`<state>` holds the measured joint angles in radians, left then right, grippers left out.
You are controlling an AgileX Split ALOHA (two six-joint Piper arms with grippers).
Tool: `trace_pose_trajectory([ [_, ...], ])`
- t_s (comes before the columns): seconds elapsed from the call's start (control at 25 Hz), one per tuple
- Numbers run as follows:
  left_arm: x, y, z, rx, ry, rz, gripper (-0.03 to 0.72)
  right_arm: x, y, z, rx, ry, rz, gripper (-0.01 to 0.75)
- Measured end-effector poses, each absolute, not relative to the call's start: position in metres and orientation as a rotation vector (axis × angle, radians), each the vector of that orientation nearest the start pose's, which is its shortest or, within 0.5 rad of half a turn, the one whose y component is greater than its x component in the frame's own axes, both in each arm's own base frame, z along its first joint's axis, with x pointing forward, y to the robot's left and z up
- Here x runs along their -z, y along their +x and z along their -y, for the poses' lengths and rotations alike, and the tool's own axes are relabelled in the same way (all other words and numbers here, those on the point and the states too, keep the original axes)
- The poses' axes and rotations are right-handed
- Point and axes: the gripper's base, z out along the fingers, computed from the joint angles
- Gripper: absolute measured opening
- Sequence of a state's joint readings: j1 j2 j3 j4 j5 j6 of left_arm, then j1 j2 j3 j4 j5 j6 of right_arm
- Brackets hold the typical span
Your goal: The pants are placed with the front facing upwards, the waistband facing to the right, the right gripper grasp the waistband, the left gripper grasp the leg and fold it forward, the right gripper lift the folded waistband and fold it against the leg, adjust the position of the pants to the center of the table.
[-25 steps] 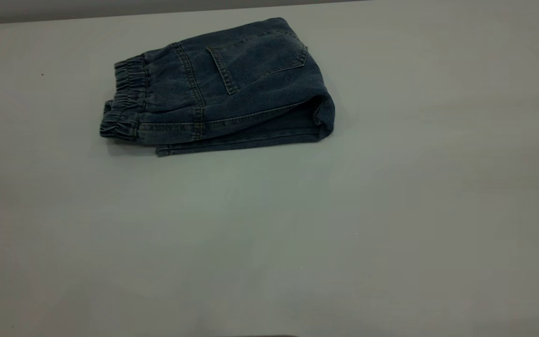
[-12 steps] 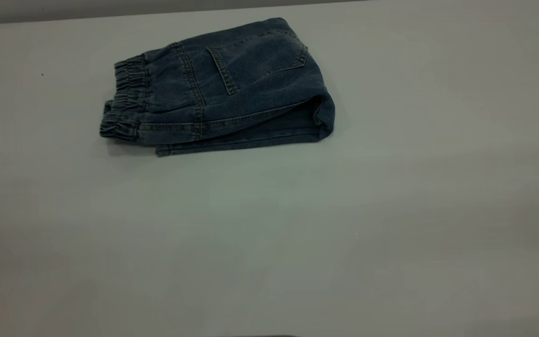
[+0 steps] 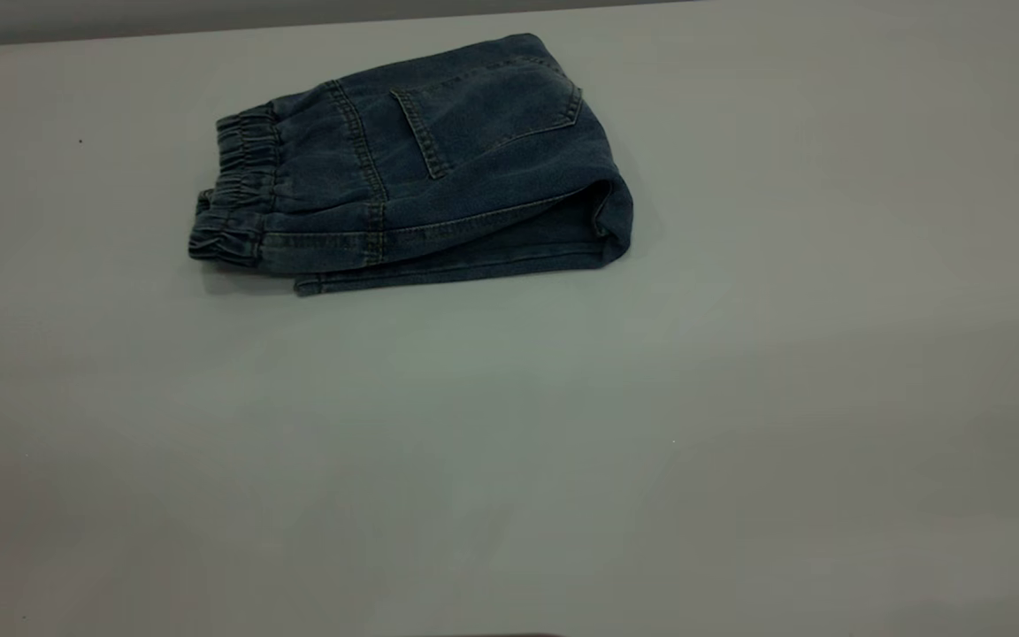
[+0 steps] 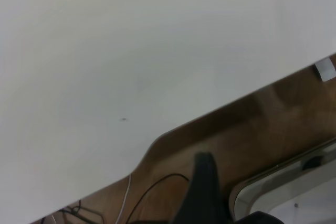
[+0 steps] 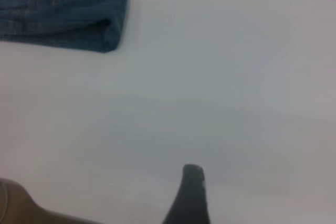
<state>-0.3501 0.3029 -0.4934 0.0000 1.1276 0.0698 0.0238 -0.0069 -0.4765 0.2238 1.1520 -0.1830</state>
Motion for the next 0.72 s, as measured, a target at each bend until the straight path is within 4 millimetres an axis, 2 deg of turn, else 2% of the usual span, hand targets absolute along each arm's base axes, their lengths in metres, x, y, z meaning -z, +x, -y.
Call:
trace_pose_trajectory([
  [0.72, -0.2653, 0.0355, 0.013, 0.129, 0.505, -2.362, 0.577, -0.2653, -0.0094, -0.0182, -0.178, -0.244, -2.118, 0.575],
])
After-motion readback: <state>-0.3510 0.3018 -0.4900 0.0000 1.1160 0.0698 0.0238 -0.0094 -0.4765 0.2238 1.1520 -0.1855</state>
